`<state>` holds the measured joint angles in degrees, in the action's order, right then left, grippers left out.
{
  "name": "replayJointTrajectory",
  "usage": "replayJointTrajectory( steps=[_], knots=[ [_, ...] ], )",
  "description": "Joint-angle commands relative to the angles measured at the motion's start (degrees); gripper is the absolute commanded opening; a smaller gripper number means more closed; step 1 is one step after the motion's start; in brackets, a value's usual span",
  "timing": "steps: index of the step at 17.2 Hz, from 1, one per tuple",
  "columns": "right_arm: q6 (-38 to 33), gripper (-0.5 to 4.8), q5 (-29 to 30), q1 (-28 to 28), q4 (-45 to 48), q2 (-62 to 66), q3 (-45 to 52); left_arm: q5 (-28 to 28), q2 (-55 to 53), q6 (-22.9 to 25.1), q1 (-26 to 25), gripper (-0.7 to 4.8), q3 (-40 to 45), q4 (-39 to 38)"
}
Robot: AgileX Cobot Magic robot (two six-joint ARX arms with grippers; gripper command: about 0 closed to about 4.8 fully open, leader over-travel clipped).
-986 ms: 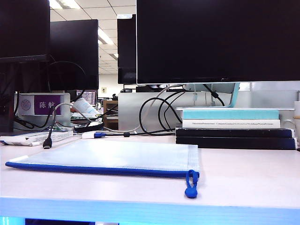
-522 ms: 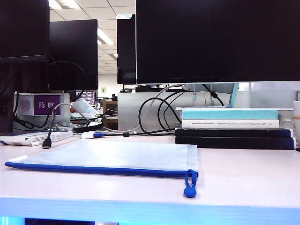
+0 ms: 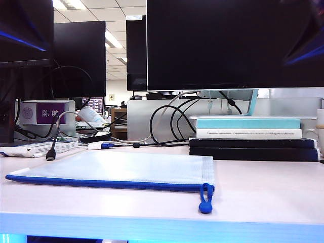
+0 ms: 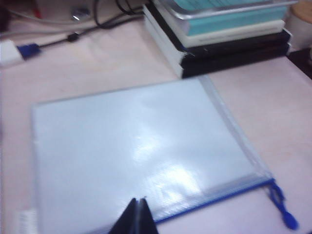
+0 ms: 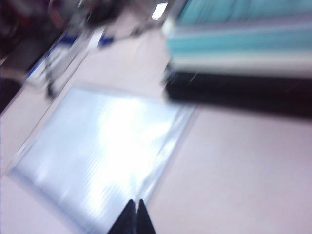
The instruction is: Pick up the transparent plastic file bag with a blue zipper and open its zipper.
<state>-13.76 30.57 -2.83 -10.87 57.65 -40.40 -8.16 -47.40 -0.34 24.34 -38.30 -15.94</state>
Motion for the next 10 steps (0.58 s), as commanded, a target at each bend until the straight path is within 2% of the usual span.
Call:
replayJointTrajectory(
  steps=[1, 2, 4, 5, 6, 8, 9, 10],
  knots=[
    [-0.44, -0.01, 8.00, -0.13, -0.94, 8.44, -2.71, 8.61, -2.67, -5.77, 9.03, -0.05, -0.15, 1.90],
    [-1.27, 0.27, 10.10, -0.13, -0.94, 14.12, -3.85, 11.02, -4.76, -9.46, 13.42, -0.05, -0.17, 2.99],
    [-1.53, 1.39, 12.09, -0.17, -0.92, 18.32, -5.31, 12.39, -6.12, -9.66, 15.58, -0.05, -0.17, 4.07],
    [-2.10, 1.60, 13.53, -0.20, -0.96, 20.26, -6.21, 12.46, -6.75, -9.81, 16.15, -0.05, -0.15, 5.01],
    [-3.37, 1.58, 15.89, -0.22, -0.90, 23.47, -7.69, 12.17, -7.93, -11.23, 16.72, -0.05, -0.17, 6.95],
    [-4.46, 1.58, 17.09, -2.10, -0.87, 32.11, -12.20, 4.35, -11.87, -12.63, 16.83, 2.48, -0.17, 11.02],
    [-4.26, 1.58, 13.99, -4.83, -0.72, 35.89, -14.47, 3.93, -14.27, -15.12, 17.00, 2.69, -0.17, 11.43],
    [-4.22, 1.58, 12.85, -5.60, -0.68, 37.00, -15.02, 4.46, -14.88, -15.12, 17.00, 2.69, -0.17, 11.61]
  ],
)
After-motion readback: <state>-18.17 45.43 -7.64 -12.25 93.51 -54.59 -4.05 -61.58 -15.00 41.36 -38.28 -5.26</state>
